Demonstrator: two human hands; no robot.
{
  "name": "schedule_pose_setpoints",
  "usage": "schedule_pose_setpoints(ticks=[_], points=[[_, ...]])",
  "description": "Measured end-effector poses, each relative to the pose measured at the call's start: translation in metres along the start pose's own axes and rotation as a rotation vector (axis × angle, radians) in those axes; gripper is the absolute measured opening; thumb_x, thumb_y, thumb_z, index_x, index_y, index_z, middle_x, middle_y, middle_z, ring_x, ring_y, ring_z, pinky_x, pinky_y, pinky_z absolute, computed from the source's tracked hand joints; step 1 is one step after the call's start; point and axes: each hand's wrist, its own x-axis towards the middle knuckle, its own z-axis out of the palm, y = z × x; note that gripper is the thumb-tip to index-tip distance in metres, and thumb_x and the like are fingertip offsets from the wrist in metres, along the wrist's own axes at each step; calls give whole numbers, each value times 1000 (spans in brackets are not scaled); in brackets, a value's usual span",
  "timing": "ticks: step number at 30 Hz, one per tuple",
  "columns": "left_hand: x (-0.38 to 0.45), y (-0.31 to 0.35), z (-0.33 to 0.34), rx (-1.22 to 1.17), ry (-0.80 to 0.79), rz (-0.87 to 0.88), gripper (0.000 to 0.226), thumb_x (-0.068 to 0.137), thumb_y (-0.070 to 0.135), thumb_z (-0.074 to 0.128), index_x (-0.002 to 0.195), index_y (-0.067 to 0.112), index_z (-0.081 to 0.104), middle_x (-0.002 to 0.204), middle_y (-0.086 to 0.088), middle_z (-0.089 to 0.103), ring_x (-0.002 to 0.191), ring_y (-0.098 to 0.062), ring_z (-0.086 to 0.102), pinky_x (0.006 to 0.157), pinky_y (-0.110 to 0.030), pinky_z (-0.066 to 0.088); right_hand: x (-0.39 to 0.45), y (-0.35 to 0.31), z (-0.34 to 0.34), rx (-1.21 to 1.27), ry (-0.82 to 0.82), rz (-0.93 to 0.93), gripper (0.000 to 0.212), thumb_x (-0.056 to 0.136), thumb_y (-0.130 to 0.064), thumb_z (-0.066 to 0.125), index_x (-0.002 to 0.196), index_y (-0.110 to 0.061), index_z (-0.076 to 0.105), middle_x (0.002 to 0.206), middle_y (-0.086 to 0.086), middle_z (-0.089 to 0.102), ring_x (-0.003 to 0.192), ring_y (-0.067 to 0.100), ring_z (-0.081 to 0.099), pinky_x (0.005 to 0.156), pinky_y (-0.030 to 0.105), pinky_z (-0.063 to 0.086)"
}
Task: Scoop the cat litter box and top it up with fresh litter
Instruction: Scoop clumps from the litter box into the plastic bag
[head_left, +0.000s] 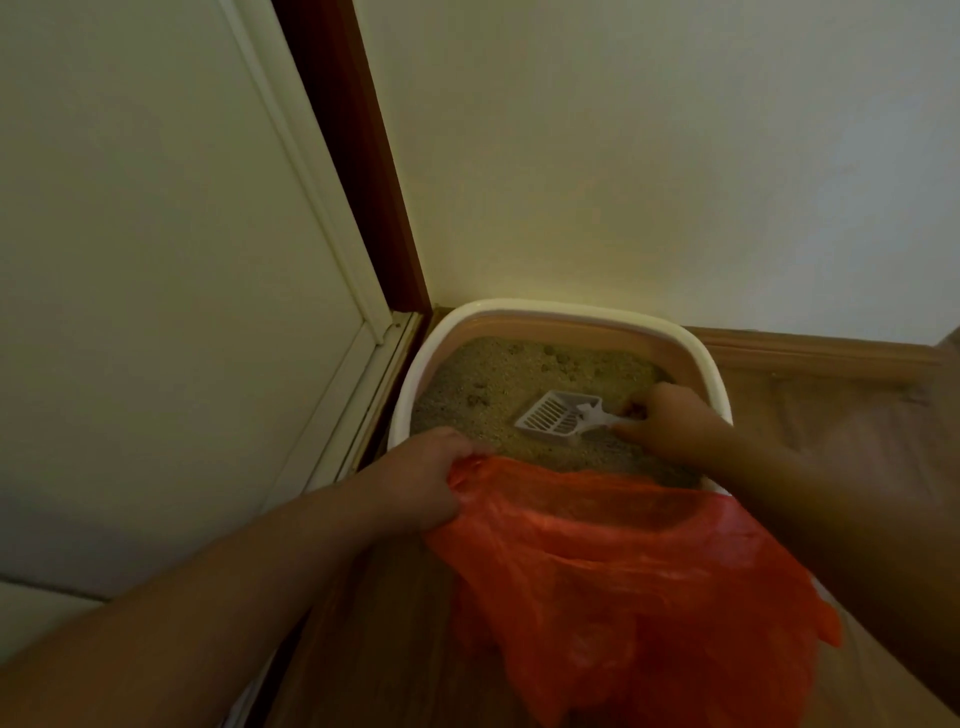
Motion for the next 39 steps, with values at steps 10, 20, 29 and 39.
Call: schedule_pose_setpoints(ticks=[10, 20, 29, 39], points=[[5, -14, 6, -117, 48, -25, 73, 83, 11, 70, 149, 31, 46, 133, 10, 46, 124, -7, 48, 99, -15, 36, 43, -37, 46, 52, -28, 24, 32, 94, -37, 65, 93, -6, 74, 78, 20, 70, 57, 20, 54, 50, 30, 37], [-2, -23, 5, -204, 86, -53, 73, 81, 14, 73, 146, 34, 49, 134, 12, 45, 120, -4, 49, 98, -17, 44, 77, -63, 80, 140, -11, 34, 29, 97, -35, 63, 98, -8, 73, 70, 8, 64, 50, 17, 50, 44, 26, 34], [-14, -23, 3, -239, 106, -72, 71, 81, 16, 71, 146, 34, 50, 130, 14, 46, 121, -5, 51, 103, -27, 48, 94, -85, 98, 349, 24, 72, 26, 98, -28, 61, 115, -10, 70, 79, 7, 67, 57, 16, 56, 49, 28, 44], [-4, -10, 6, -182, 110, -30, 67, 84, 19, 73, 146, 34, 50, 133, 13, 47, 122, -3, 50, 106, -18, 39, 47, -29, 77, 366, 158, 17, 12, 97, -30, 64, 101, -19, 66, 75, -4, 64, 59, 12, 60, 46, 24, 39]])
